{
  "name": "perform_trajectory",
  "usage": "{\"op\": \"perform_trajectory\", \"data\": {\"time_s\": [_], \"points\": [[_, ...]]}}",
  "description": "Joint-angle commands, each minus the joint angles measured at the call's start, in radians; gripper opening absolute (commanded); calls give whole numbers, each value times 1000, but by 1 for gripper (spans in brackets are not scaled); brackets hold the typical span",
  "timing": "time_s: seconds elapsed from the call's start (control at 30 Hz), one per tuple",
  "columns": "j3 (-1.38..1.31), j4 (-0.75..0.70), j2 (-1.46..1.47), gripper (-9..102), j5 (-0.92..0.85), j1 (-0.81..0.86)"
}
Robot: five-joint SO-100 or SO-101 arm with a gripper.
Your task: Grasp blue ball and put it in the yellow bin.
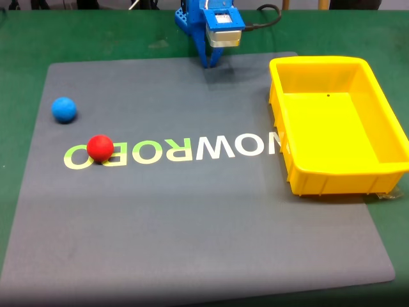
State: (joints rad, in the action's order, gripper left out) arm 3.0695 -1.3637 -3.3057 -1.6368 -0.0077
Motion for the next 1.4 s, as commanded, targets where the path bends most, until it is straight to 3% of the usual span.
{"op": "perform_trajectory", "data": {"time_s": [0.0, 0.37, 0.43, 0.53, 0.7, 0.97, 1.17, 1.37], "points": [[31, -14, -21, 0, -20, 17], [31, -14, -21, 0, -14, 15], [29, 8, -17, 11, 15, 21], [-3, 98, -17, 23, -48, 143], [-100, 290, -5, 29, -261, 410], [-463, 704, 666, 30, -285, 660], [-773, 808, 1108, 31, -267, 749], [-925, 854, 1345, 31, -272, 793]]}}
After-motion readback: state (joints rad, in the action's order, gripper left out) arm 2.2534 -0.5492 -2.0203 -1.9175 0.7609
